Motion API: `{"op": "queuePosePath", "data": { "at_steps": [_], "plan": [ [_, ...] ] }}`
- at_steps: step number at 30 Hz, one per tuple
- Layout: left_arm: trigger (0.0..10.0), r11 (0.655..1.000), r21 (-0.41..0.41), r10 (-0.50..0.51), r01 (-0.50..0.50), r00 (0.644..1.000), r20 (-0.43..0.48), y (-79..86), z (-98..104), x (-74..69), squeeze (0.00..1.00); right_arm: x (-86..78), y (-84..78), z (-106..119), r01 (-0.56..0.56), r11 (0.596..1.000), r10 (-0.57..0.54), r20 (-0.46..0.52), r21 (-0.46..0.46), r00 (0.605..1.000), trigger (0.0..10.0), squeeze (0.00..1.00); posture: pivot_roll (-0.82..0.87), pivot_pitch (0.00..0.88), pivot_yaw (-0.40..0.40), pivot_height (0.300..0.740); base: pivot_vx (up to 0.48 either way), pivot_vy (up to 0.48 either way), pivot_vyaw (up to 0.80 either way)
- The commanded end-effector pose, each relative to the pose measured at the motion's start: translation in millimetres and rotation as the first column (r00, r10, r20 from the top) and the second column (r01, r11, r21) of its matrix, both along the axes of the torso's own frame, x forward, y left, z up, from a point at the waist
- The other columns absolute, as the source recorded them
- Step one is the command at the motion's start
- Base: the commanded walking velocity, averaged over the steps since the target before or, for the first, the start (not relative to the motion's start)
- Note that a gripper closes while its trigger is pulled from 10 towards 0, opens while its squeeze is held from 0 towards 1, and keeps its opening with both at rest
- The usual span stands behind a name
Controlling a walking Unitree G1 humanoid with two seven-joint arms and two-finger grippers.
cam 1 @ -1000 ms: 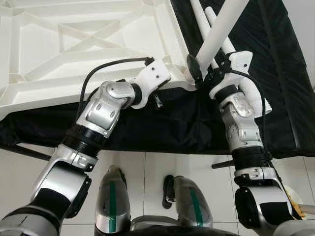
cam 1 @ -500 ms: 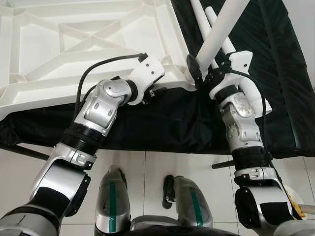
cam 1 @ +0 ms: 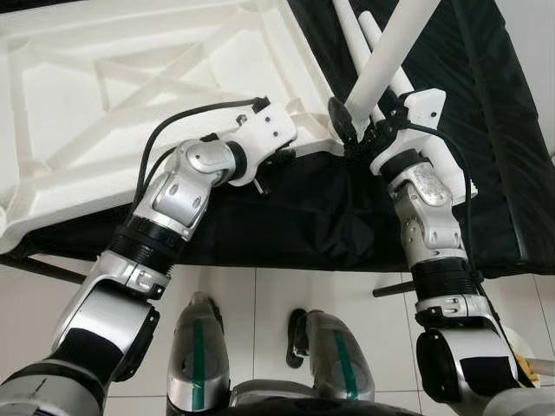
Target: Building children table
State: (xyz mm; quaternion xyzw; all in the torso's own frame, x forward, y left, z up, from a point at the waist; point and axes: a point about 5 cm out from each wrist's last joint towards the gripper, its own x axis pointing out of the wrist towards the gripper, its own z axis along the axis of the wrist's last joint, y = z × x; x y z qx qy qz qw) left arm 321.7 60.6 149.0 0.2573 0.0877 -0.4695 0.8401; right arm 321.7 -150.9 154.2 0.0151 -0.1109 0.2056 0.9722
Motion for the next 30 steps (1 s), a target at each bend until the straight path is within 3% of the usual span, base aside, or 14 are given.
{"op": "queuePosePath", "data": {
  "at_steps": [1, 4, 5, 21, 30],
  "plan": [
    [0.0, 0.999, -0.004, 0.052, -0.052, 0.999, 0.002, 5.7, -2.6, 2.8, 0.0, -2.0, -3.8, -2.1, 0.0, 1.0, 0.0, -0.012, 0.002, 1.0, 10.0, 0.0, 0.05, 0.061, -0.043, 0.74, 0.0, 0.0, 0.0],
    [0.0, 0.999, -0.002, 0.052, -0.052, 0.999, 0.001, 5.9, -2.7, 2.9, 0.0, -2.0, -4.1, -2.0, -0.001, 1.0, 0.001, -0.013, 0.003, 1.0, 10.0, 0.0, 0.05, 0.064, -0.044, 0.74, 0.0, 0.0, 0.0],
    [10.0, 0.999, 0.008, 0.049, -0.049, 0.999, 0.006, 6.2, -2.9, 3.5, 0.0, -2.1, -4.8, -1.5, -0.005, 1.0, 0.005, -0.014, 0.004, 1.0, 10.0, 0.0, 0.05, 0.065, -0.043, 0.74, 0.0, 0.0, 0.0],
    [10.0, 0.999, 0.011, 0.034, -0.034, 0.999, 0.029, 7.2, 0.9, 4.3, 0.0, 3.0, -13.3, 0.6, 0.004, 1.0, -0.004, -0.012, 0.008, 1.0, 10.0, 0.0, 0.05, 0.069, -0.044, 0.74, 0.0, 0.0, 0.0],
    [10.0, 1.0, -0.004, 0.001, 0.0, 0.999, 0.046, 2.8, 5.0, 0.3, 0.0, 11.0, -9.4, 1.0, -0.021, 1.0, 0.022, -0.016, 0.009, 1.0, 10.0, 0.0, 0.06, 0.069, -0.041, 0.74, 0.0, 0.0, 0.0]
  ]
}}
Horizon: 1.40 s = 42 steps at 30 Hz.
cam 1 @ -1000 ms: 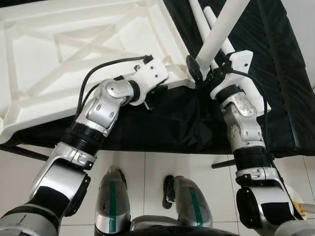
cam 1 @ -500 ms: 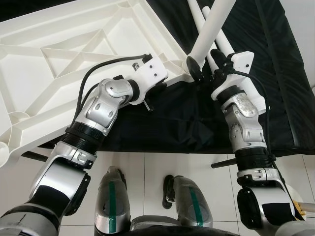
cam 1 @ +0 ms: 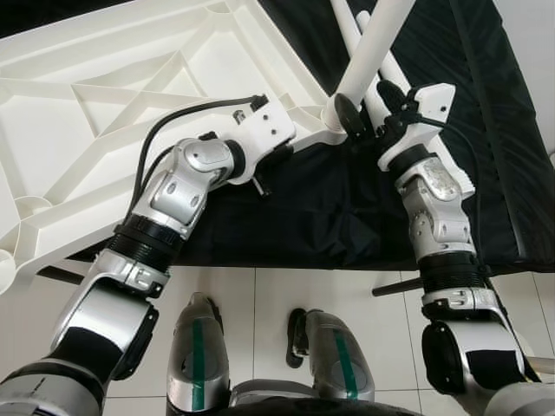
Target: Building children table
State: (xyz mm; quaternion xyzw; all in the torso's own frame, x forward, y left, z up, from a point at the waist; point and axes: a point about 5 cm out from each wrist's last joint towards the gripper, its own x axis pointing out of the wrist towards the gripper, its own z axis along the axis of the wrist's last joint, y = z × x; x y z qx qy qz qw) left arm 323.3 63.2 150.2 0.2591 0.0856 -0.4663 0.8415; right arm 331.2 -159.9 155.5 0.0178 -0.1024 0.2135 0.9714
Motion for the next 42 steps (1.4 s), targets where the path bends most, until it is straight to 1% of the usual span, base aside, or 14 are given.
{"op": "queuePosePath", "data": {
  "at_steps": [1, 11, 14, 26, 27, 29, 30, 31, 32, 33, 34, 35, 40, 42],
  "plan": [
    [10.0, 1.0, -0.007, -0.011, 0.011, 0.999, 0.041, -0.9, 4.6, -1.8, 0.0, 5.7, 2.7, -0.1, -0.018, 1.0, 0.018, -0.003, 0.011, 1.0, 10.0, 0.0, 0.06, 0.068, -0.039, 0.74, 0.0, 0.0, 0.0],
    [10.0, 1.0, -0.01, -0.028, 0.029, 0.998, 0.051, -4.7, 7.1, -2.8, 0.0, 18.3, 15.4, 1.6, -0.065, 0.998, 0.065, -0.008, 0.001, 0.998, 10.0, 0.0, 0.07, 0.062, -0.041, 0.74, 0.0, 0.0, 0.0],
    [10.0, 0.999, -0.014, -0.035, 0.035, 0.998, 0.055, -6.8, 8.3, -3.6, 0.0, 24.3, 20.4, 4.2, -0.091, 0.995, 0.091, 0.0, -0.034, 0.996, 10.0, 0.0, 0.07, 0.06, -0.042, 0.74, 0.0, 0.0, 0.0],
    [10.0, 0.999, -0.017, -0.042, 0.043, 0.997, 0.064, -8.1, 9.8, -4.4, 0.0, 31.5, 14.9, 3.4, -0.102, 0.988, 0.102, -0.002, -0.114, 0.995, 10.0, 0.0, 0.07, 0.06, -0.044, 0.74, 0.0, 0.0, 0.0],
    [10.0, 0.999, -0.017, -0.042, 0.043, 0.997, 0.063, -7.8, 9.7, -4.4, 0.0, 32.4, 13.4, 3.7, -0.1, 0.988, 0.101, 0.0, -0.118, 0.995, 9.1, 0.0, 0.07, 0.058, -0.043, 0.74, 0.0, 0.0, 0.0],
    [10.0, 0.999, -0.017, -0.042, 0.043, 0.997, 0.063, -7.8, 9.7, -4.4, 0.0, 32.4, 13.4, 3.7, -0.1, 0.988, 0.101, 0.0, -0.118, 0.995, 9.1, 0.0, 0.07, 0.058, -0.043, 0.74, 0.0, 0.0, 0.0],
    [10.0, 0.999, -0.017, -0.041, 0.042, 0.997, 0.062, -7.6, 9.7, -4.4, 0.0, 33.1, 11.9, 4.1, -0.097, 0.988, 0.098, 0.001, -0.123, 0.995, 5.6, 0.0, 0.07, 0.058, -0.043, 0.74, 0.0, 0.0, 0.0],
    [10.0, 0.999, -0.017, -0.041, 0.042, 0.997, 0.062, -7.6, 9.7, -4.4, 0.0, 33.1, 11.9, 4.1, -0.097, 0.988, 0.098, 0.001, -0.123, 0.995, 5.6, 0.0, 0.07, 0.058, -0.043, 0.74, 0.0, 0.0, 0.0],
    [10.0, 0.999, -0.016, -0.04, 0.042, 0.997, 0.064, -7.3, 9.8, -4.4, 0.0, 34.1, 10.4, 4.4, -0.096, 0.987, 0.097, 0.004, -0.126, 0.995, 4.2, 0.0, 0.07, 0.055, -0.043, 0.74, 0.0, 0.0, 0.0],
    [10.0, 0.999, -0.015, -0.04, 0.041, 0.997, 0.065, -7.2, 9.8, -4.3, 0.0, 34.6, 9.6, 4.6, -0.096, 0.987, 0.097, 0.006, -0.128, 0.995, 4.2, 0.0, 0.07, 0.055, -0.043, 0.74, 0.0, 0.0, 0.0],
    [10.0, 0.999, -0.014, -0.04, 0.041, 0.997, 0.068, -7.1, 10.0, -4.3, 0.0, 34.8, 9.3, 4.5, -0.101, 0.986, 0.102, 0.007, -0.13, 0.995, 0.8, 0.0, 0.07, 0.052, -0.042, 0.74, 0.0, 0.0, 0.0],
    [10.0, 0.999, -0.014, -0.04, 0.041, 0.997, 0.069, -7.1, 10.2, -4.3, 0.0, 35.0, 9.2, 4.2, -0.105, 0.986, 0.107, 0.007, -0.132, 0.994, 0.0, 0.0, 0.07, 0.052, -0.042, 0.74, 0.0, 0.0, 0.0],
    [10.0, 0.999, -0.014, -0.042, 0.043, 0.996, 0.073, -7.4, 11.0, -4.2, 0.0, 35.6, 8.5, 3.7, -0.103, 0.985, 0.105, 0.005, -0.137, 0.994, 0.0, 0.0, 0.07, 0.051, -0.043, 0.74, 0.0, 0.0, 0.0],
    [10.0, 0.999, -0.015, -0.042, 0.043, 0.996, 0.075, -7.6, 11.4, -4.3, 0.0, 36.4, 7.7, 3.3, -0.098, 0.984, 0.1, 0.005, -0.146, 0.995, 10.0, 0.0, 0.07, 0.053, -0.043, 0.74, 0.0, 0.0, 0.0]
  ]
}}
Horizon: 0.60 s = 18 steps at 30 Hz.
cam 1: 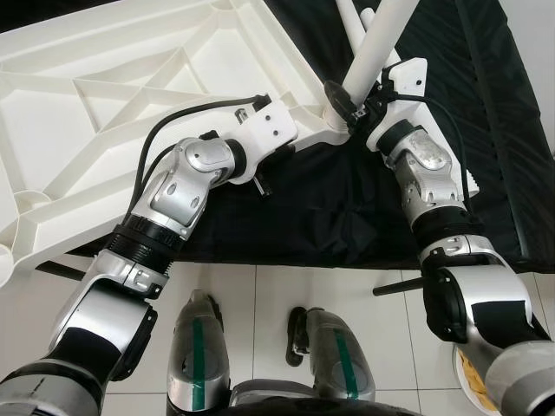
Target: Building children table
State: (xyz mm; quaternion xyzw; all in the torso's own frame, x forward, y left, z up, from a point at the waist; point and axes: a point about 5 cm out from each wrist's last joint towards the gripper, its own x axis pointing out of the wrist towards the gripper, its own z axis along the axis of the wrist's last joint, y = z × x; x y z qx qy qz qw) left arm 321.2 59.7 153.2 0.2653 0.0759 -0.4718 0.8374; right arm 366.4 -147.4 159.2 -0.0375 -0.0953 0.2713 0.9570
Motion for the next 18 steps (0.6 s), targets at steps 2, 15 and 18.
{"op": "queuePosePath", "data": {
  "at_steps": [2, 15, 18],
  "plan": [
    [10.0, 1.0, -0.019, -0.023, 0.024, 0.998, 0.057, -4.2, 8.6, -2.4, 0.0, 1.5, -4.8, -0.3, 0.01, 1.0, -0.01, 0.0, -0.026, 1.0, 10.0, 0.0, 0.07, 0.054, -0.043, 0.74, 0.0, 0.0, 0.0],
    [10.0, 0.999, -0.026, -0.019, 0.021, 0.998, 0.061, -4.3, 9.9, -3.4, 0.0, -1.0, 2.2, -3.3, 0.033, 0.999, -0.033, -0.011, 0.041, 0.999, 10.0, 0.0, 0.07, 0.069, -0.047, 0.74, 0.0, 0.0, 0.0],
    [10.0, 0.999, -0.026, -0.019, 0.021, 0.998, 0.062, -4.4, 10.1, -3.4, 0.0, -1.7, 3.8, -2.9, 0.042, 0.998, -0.042, -0.004, 0.048, 0.999, 10.0, 0.0, 0.07, 0.071, -0.047, 0.74, 0.0, 0.0, 0.0]
  ]
}}
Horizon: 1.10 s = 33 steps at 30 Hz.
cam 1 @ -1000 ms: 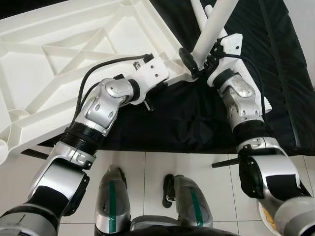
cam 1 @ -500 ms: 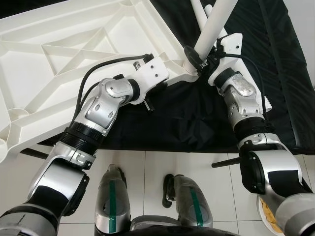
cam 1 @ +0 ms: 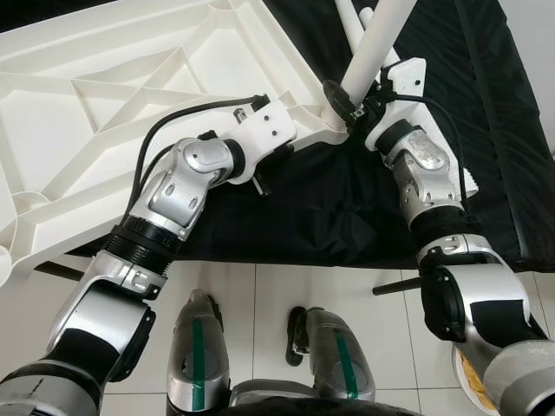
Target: Building children table
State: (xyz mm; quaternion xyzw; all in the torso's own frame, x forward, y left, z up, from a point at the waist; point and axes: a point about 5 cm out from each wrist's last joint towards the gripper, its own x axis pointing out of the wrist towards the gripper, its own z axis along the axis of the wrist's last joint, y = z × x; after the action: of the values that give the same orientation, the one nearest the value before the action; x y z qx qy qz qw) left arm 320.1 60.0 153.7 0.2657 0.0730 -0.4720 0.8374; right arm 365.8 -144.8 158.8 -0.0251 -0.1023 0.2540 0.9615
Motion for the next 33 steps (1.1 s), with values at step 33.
{"op": "queuePosePath", "data": {
  "at_steps": [33],
  "plan": [
    [10.0, 0.999, -0.032, -0.023, 0.025, 0.998, 0.055, -5.4, 9.6, -5.7, 0.0, -19.6, 35.5, -13.3, 0.621, 0.773, -0.609, -0.121, 0.133, 0.784, 10.0, 0.0, 0.08, 0.072, -0.048, 0.74, 0.0, 0.0, 0.0]
  ]
}}
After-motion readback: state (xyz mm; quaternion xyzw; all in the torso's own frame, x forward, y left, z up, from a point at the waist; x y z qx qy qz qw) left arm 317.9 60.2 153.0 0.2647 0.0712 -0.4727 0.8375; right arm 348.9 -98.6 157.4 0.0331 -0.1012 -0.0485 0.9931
